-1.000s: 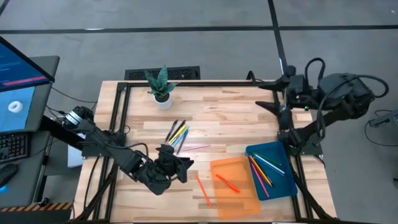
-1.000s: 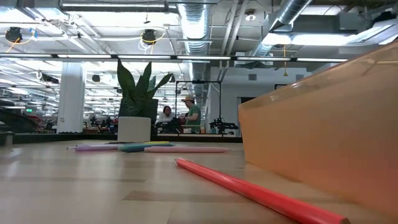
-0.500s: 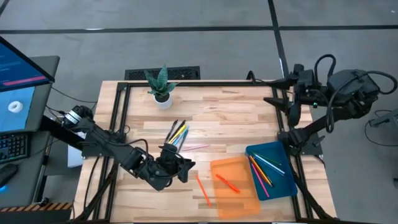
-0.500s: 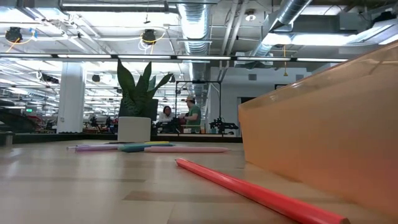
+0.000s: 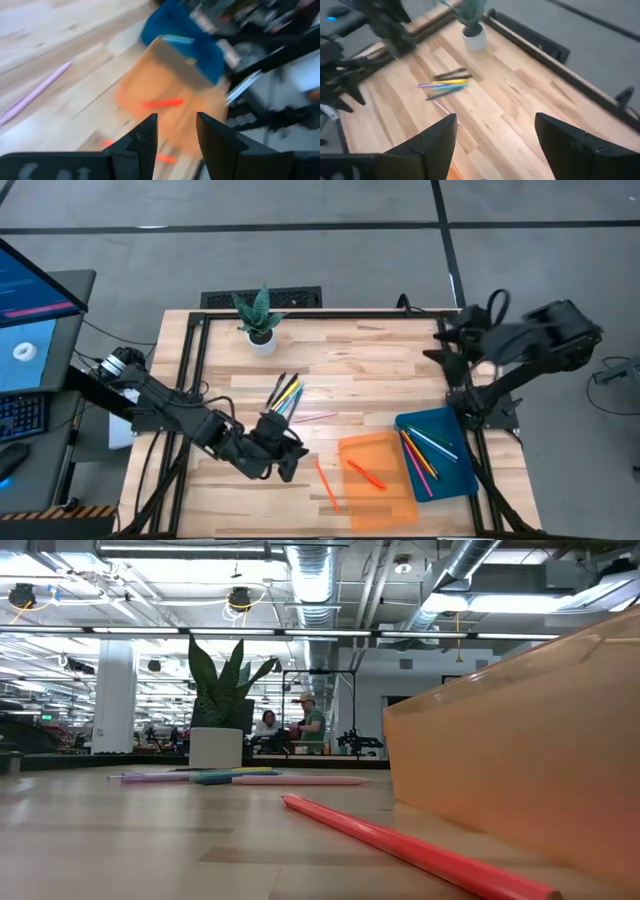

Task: Sort pens & pencils
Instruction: Put the orange pencil into the blue bin

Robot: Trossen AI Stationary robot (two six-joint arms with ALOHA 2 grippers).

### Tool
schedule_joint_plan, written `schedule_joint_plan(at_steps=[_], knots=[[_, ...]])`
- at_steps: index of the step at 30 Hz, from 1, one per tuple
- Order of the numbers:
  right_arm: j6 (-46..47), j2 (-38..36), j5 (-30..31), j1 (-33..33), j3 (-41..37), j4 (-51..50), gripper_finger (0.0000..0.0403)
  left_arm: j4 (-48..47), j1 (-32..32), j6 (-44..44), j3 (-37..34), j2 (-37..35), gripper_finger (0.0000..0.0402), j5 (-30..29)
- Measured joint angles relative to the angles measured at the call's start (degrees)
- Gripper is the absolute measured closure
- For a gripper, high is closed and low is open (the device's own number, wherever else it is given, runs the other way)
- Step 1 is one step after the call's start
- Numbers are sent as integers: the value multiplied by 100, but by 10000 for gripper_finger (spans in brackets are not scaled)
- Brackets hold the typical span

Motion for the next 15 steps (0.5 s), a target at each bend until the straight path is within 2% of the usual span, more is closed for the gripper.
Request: schedule_joint_plan(at_steps=[3,9,15], knots=[[300,203,-17,-2,-171,-29,113,-481,-40,-88,0,6,276,123],[780,438,-223,44,-586,-75,113,-902,-120,371,0,6,276,345],[1381,512,-352,625,-1040,-21,113,-900,-165,1098,0,6,268,424]])
